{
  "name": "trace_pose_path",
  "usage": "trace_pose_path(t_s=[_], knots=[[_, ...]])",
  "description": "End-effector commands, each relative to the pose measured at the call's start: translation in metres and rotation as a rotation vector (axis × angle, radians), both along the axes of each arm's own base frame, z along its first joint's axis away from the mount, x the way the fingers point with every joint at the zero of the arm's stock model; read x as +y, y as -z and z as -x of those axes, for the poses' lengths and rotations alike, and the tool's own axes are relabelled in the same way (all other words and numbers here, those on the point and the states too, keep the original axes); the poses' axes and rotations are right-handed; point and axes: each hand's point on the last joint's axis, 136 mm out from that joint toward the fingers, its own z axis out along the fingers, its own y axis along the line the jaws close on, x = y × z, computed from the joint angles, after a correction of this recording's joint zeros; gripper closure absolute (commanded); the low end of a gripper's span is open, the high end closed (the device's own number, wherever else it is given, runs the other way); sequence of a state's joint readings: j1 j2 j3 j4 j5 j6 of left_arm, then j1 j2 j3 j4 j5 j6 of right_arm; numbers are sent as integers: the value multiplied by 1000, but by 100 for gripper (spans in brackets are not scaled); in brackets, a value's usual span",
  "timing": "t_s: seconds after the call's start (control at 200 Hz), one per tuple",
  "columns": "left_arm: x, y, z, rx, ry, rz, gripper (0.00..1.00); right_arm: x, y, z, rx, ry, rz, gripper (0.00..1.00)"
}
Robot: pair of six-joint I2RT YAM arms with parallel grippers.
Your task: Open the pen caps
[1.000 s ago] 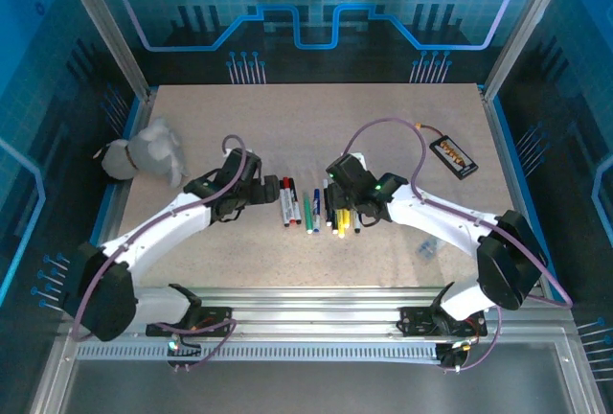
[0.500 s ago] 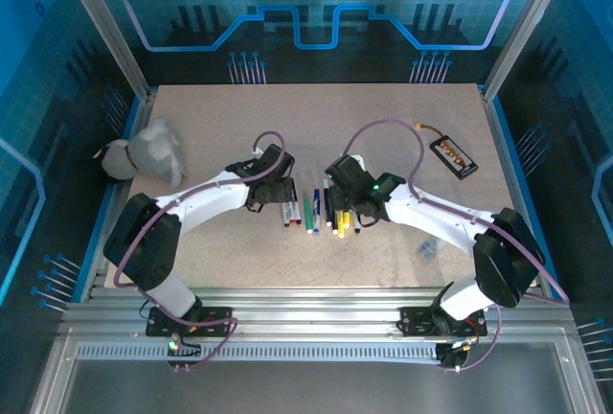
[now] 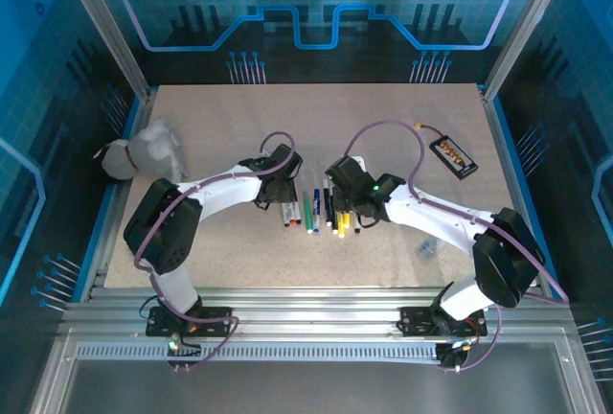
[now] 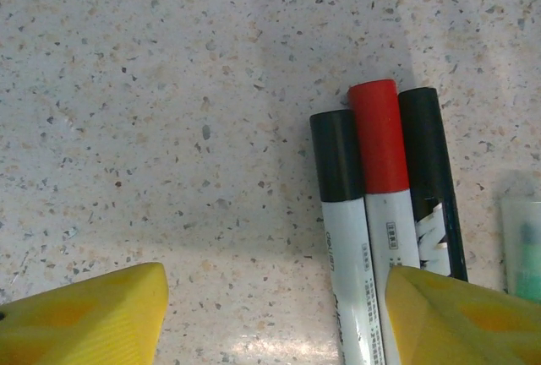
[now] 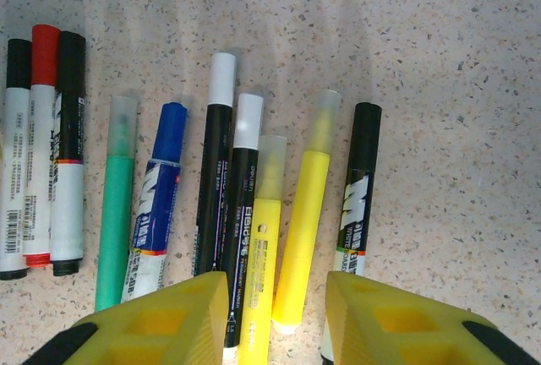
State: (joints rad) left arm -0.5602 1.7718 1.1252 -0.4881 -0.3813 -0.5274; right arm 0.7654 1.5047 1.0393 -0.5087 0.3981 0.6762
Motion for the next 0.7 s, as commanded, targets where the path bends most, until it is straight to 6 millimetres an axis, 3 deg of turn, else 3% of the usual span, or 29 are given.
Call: trace_pose_path(t_s=[0.0,0.385,0.695], knots=[[-3,-2,-9,-12,-34,15,31,-4,8,7,31,6,8,67],[7,21,-9,32,-102,108,36,-7,13,8,50,11,12,68],[-5,27,-13,44,-89,167,38,-6,15,10,62,7,12,69]])
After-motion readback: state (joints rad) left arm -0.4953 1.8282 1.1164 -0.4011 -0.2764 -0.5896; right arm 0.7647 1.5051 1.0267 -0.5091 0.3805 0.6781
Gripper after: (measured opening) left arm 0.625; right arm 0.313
